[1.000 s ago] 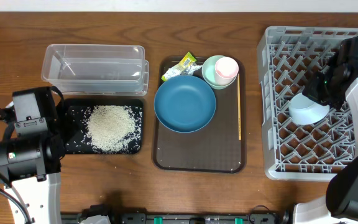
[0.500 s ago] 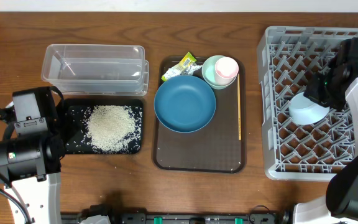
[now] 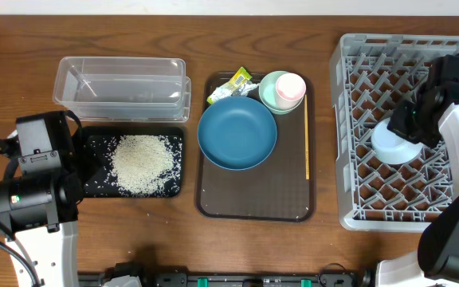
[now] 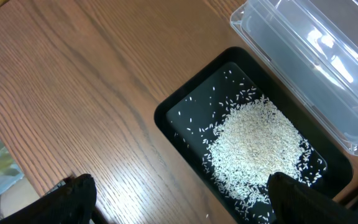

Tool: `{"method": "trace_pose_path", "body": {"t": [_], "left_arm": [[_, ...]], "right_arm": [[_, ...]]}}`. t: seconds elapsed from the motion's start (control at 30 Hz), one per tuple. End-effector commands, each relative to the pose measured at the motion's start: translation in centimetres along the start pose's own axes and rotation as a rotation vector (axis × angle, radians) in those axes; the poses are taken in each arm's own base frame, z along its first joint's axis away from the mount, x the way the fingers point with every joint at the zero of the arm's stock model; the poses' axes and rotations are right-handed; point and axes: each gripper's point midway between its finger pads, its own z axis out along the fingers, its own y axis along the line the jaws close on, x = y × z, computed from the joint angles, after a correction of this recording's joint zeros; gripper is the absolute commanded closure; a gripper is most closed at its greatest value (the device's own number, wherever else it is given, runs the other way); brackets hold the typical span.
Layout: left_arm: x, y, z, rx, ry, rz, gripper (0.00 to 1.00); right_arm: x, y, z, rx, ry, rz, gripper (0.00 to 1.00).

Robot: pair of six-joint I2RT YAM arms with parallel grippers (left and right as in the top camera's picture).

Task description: Sort waste into correct bins and load items into the dishwasher rack

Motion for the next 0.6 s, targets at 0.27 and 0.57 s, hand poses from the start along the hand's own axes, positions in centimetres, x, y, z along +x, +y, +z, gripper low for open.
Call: {"method": "trace_pose_path", "body": {"t": [0.27, 0.57], "left_arm": [[0.0, 0.2, 0.1, -0.011, 0.002, 0.001, 0.1], [0.0, 0.2, 0.1, -0.011, 0.002, 0.0, 0.1]], "right_arm": [[-0.6, -4.5, -2.4, 0.211, -0.009, 0.072, 0.99], [0.1, -5.3, -2.5, 0.227, 0.025, 0.084, 0.99]]}}
